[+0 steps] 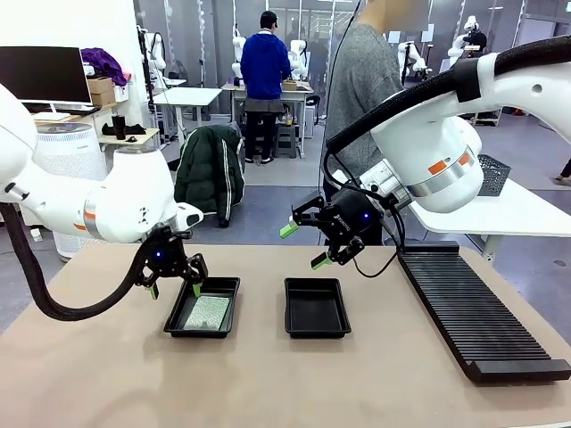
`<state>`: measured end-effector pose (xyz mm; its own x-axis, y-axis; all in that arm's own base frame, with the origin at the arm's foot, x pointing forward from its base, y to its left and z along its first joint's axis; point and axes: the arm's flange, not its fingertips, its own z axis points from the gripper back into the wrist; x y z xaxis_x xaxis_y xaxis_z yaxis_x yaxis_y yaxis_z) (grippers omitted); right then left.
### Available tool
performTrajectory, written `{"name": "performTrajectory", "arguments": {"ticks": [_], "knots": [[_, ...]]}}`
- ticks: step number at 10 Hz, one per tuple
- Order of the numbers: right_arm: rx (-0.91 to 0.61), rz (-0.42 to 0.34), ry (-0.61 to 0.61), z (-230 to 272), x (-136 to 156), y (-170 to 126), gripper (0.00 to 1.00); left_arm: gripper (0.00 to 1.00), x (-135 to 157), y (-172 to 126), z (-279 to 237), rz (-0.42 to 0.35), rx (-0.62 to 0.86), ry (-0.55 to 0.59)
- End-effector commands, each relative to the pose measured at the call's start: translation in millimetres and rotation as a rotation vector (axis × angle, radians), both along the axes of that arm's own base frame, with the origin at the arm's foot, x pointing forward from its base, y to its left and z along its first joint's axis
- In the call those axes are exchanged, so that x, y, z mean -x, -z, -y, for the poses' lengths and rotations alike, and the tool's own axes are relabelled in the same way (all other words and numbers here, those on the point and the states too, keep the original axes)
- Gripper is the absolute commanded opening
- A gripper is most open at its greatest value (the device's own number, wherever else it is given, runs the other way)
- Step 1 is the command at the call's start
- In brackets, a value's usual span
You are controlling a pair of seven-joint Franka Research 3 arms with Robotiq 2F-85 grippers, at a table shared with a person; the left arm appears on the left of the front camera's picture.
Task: Inspect and transfer BCBs to ESD trays.
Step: Pick up the ESD tray and place it on the left side of the table.
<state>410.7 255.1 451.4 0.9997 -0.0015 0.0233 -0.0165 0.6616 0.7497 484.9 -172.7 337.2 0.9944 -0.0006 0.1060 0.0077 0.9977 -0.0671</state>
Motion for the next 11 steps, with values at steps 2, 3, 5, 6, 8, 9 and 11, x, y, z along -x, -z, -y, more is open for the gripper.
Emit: {"name": "performTrajectory", "arguments": {"ticks": [2,3,5,6,8,9,11], "knots": [[0.008,-0.003,-0.002,-0.1,0.1,0.6,1.0,1.0,0.7,13.3,7.2,0.04,-0.03,-0.024],[0.008,-0.003,-0.002,-0.1,0.1,0.6,1.0,1.0,0.5,21.9,6.3,0.048,-0.035,-0.027],[0.008,-0.003,-0.002,-0.1,0.1,0.6,1.0,0.89,0.2,26.0,5.4,0.086,-0.062,-0.024],[0.008,-0.003,-0.002,-0.1,0.1,0.6,1.0,0.78,-0.2,31.5,4.1,0.078,-0.069,-0.024],[0.008,-0.003,-0.002,-0.1,0.1,0.6,1.0,0.58,1.2,35.0,1.9,0.08,-0.073,-0.02],[0.008,-0.003,-0.002,-0.1,0.1,0.6,1.0,0.49,1.8,31.9,1.0,0.09,-0.061,-0.019],[0.008,-0.003,-0.002,-0.1,0.1,0.6,1.0,0.3,3.3,26.8,-0.3,0.101,-0.057,-0.025]]}}
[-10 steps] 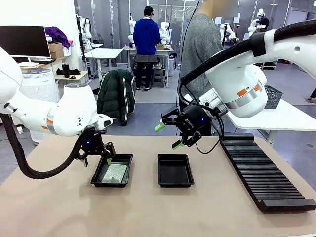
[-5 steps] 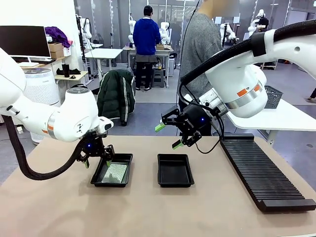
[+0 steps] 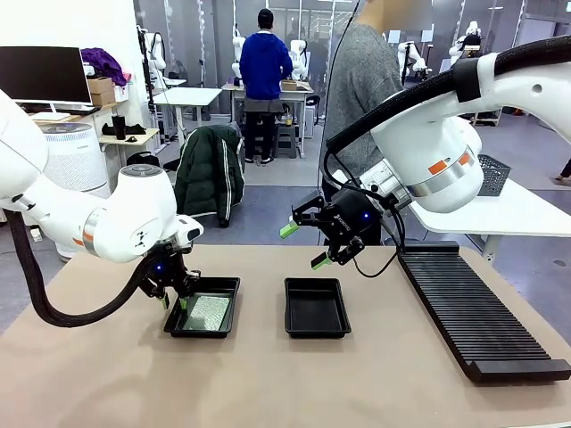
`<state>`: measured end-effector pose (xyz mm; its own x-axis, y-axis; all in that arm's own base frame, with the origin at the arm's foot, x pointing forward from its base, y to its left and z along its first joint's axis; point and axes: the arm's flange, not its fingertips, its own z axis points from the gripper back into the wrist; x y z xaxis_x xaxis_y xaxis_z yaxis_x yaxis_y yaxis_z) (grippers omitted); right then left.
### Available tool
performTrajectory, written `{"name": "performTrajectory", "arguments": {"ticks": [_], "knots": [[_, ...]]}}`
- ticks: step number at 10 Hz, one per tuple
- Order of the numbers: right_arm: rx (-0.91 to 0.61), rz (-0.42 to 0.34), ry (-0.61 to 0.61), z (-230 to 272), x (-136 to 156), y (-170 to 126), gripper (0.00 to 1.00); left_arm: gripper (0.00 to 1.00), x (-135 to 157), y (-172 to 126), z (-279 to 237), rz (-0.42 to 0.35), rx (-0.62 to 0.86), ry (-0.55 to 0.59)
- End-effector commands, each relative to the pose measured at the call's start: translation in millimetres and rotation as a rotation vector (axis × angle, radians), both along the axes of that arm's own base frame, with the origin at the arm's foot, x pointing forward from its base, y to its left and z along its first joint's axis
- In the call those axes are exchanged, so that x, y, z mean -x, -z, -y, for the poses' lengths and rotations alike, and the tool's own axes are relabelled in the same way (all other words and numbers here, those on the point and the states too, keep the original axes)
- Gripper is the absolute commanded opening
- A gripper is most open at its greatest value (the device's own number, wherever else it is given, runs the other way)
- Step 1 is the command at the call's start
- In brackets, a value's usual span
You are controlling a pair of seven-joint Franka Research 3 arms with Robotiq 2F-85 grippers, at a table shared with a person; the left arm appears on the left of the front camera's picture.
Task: Inspect and transfer BCBs to ESD trays.
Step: Pick up the ESD tray and place it on the left side of the table.
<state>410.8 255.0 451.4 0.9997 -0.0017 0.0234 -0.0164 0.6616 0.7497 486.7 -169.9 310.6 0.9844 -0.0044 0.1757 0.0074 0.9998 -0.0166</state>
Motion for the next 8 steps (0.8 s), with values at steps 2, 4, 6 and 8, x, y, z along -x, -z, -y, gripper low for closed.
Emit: {"name": "performTrajectory", "arguments": {"ticks": [2,4,6,8], "knots": [[0.008,-0.003,-0.003,-0.1,0.1,0.6,1.0,0.1,7.1,-7.8,2.3,0.032,-0.002,-0.017],[0.008,-0.003,-0.003,-0.1,0.1,0.6,1.0,0.0,8.0,-9.7,2.5,0.024,-0.01,-0.015],[0.008,-0.003,-0.003,-0.1,0.1,0.6,1.0,0.0,8.1,-14.1,1.4,0.01,0.001,-0.023],[0.008,-0.003,-0.003,-0.1,0.1,0.6,1.0,0.0,1.4,-12.5,0.6,0.022,0.004,0.0]]}}
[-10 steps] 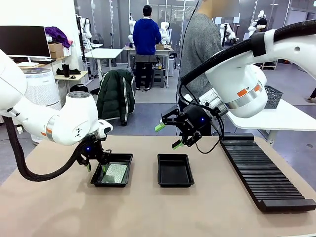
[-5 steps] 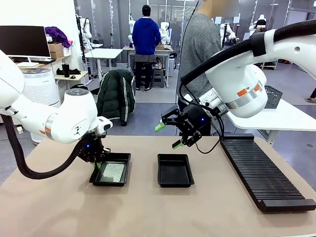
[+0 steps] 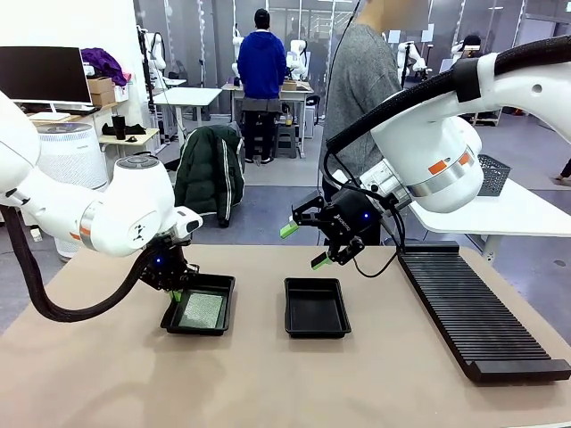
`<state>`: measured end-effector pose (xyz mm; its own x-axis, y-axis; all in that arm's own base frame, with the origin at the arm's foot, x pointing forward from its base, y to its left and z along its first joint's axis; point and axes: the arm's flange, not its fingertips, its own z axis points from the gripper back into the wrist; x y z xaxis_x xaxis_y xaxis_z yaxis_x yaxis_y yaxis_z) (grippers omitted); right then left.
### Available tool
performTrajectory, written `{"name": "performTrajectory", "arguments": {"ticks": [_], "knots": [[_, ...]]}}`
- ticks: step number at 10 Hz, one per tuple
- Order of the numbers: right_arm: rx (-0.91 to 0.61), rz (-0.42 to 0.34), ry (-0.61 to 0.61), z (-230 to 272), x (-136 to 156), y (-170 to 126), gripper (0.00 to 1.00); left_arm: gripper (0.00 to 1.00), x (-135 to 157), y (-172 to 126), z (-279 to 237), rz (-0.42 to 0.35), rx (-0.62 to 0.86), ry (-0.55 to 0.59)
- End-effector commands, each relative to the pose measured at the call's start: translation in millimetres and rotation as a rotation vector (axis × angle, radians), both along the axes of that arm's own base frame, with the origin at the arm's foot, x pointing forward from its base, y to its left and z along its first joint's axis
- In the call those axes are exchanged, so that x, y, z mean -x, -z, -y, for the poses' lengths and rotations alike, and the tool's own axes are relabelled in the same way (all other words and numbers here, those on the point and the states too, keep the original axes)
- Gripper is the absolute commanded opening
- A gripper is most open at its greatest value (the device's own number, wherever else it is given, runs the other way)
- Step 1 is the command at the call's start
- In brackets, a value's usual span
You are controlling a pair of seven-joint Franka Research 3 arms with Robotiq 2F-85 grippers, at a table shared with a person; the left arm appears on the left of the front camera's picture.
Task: Inspect and transfer BCBs to ESD trays.
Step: Pick up the ESD tray and place it on the left side of the table.
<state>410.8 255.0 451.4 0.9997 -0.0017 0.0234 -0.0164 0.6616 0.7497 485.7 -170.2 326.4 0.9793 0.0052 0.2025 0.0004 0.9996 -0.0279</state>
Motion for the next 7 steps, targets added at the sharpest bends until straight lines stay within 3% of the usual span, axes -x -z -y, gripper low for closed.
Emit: {"name": "performTrajectory", "arguments": {"ticks": [1,5,7], "knots": [[0.008,-0.003,-0.003,-0.2,0.1,0.6,1.0,0.0,0.4,3.3,0.3,-0.005,-0.007,0.007],[0.008,-0.003,-0.003,-0.2,0.1,0.6,1.0,0.03,0.0,2.0,0.0,-0.004,-0.001,0.002],[0.008,-0.003,-0.003,-0.2,0.1,0.6,1.0,0.03,-0.4,1.6,-23.9,0.003,-0.017,-0.009]]}}
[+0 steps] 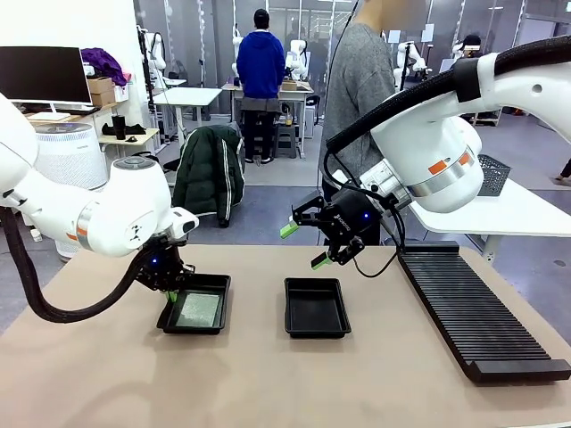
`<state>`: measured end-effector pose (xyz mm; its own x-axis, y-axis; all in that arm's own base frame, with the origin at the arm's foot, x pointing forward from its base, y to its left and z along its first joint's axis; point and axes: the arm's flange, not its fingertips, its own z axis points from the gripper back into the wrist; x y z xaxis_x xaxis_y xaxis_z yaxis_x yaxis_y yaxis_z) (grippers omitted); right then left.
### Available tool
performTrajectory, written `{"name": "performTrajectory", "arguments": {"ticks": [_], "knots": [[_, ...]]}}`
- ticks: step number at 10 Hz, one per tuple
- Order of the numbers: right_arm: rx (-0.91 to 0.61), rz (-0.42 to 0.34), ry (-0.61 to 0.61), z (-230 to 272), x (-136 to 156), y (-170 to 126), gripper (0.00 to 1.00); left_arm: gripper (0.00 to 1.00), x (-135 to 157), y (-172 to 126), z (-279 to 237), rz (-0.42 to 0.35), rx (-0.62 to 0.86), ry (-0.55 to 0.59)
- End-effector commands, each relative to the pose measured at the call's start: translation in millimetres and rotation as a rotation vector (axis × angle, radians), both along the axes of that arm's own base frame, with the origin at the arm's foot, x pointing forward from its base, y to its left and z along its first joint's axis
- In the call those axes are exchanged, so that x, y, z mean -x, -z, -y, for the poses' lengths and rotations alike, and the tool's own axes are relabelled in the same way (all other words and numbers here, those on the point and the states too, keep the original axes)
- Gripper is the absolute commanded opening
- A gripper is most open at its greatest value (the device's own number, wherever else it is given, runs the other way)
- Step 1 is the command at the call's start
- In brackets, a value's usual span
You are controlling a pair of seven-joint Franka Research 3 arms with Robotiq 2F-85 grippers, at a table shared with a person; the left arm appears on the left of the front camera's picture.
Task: Inspect and transfer BCBs to ESD trays.
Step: Pick up the ESD tray and place it on the left side of the table.
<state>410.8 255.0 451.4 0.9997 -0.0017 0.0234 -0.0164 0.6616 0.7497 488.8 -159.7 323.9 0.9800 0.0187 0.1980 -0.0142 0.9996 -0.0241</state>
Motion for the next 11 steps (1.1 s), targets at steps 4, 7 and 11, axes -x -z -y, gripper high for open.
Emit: {"name": "performTrajectory", "arguments": {"ticks": [4,7,11], "knots": [[0.008,-0.003,-0.003,-0.2,0.1,0.6,1.0,0.03,3.9,-10.3,-76.9,0.009,-0.011,0.003],[0.008,-0.003,-0.003,-0.2,0.1,0.6,1.0,0.03,7.6,-19.4,-138.5,0.01,-0.001,0.015],[0.008,-0.003,-0.003,-0.2,0.1,0.6,1.0,0.03,11.6,-21.2,-215.1,0.0,0.003,0.034]]}}
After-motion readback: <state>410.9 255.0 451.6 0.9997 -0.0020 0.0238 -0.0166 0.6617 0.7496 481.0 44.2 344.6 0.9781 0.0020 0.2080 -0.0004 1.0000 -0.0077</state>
